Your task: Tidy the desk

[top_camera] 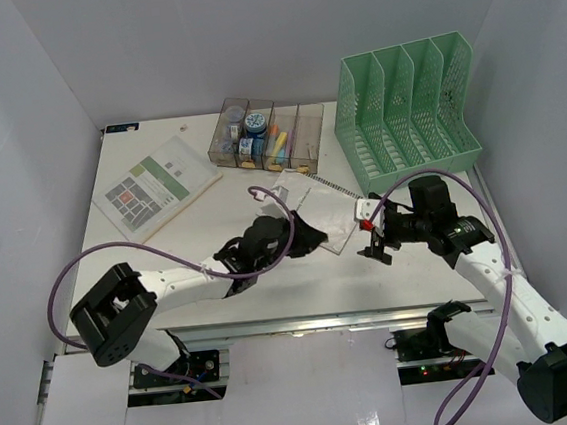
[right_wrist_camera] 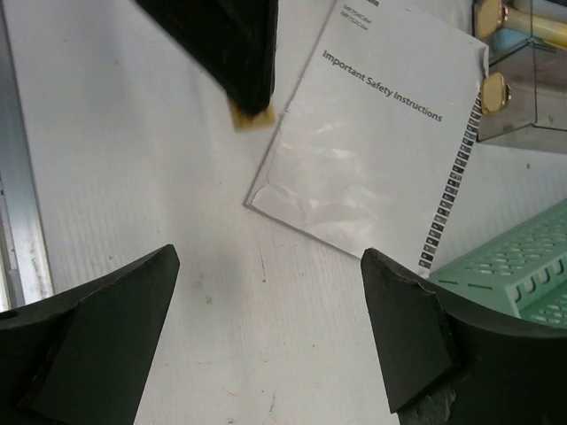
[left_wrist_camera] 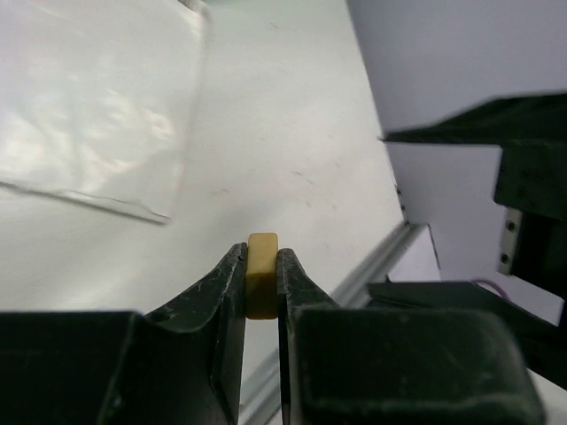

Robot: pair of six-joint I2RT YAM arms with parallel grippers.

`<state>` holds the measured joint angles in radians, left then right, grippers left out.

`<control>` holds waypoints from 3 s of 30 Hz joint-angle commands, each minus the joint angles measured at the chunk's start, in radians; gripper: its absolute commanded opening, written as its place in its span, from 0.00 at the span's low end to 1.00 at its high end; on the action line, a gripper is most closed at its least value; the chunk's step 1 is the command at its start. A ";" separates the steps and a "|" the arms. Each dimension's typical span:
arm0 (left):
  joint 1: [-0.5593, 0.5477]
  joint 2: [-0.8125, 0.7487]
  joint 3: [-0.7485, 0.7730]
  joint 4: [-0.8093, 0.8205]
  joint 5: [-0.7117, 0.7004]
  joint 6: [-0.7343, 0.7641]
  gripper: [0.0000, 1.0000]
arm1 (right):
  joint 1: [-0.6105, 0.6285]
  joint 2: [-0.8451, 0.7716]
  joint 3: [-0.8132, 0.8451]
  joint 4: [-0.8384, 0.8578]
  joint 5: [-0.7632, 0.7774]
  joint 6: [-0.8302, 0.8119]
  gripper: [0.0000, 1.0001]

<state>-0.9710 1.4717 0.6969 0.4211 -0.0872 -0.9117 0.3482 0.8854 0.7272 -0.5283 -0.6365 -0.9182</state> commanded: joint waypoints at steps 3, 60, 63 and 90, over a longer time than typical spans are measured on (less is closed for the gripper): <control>0.318 -0.067 0.048 -0.107 0.208 0.147 0.03 | -0.062 -0.054 -0.100 0.202 0.027 0.193 0.90; 0.514 -0.659 -0.015 -0.568 0.357 0.539 0.98 | 0.036 0.301 0.101 0.268 0.200 0.320 0.90; 0.517 -0.776 -0.073 -0.658 0.385 0.573 0.98 | 0.085 0.477 0.248 0.255 0.281 0.398 0.90; 0.517 -0.844 -0.132 -0.694 0.447 0.600 0.98 | 0.073 1.139 0.747 0.296 0.490 0.634 0.90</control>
<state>-0.4591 0.6237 0.5480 -0.2628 0.3461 -0.3218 0.4710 1.9731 1.3912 -0.2588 -0.0500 -0.3003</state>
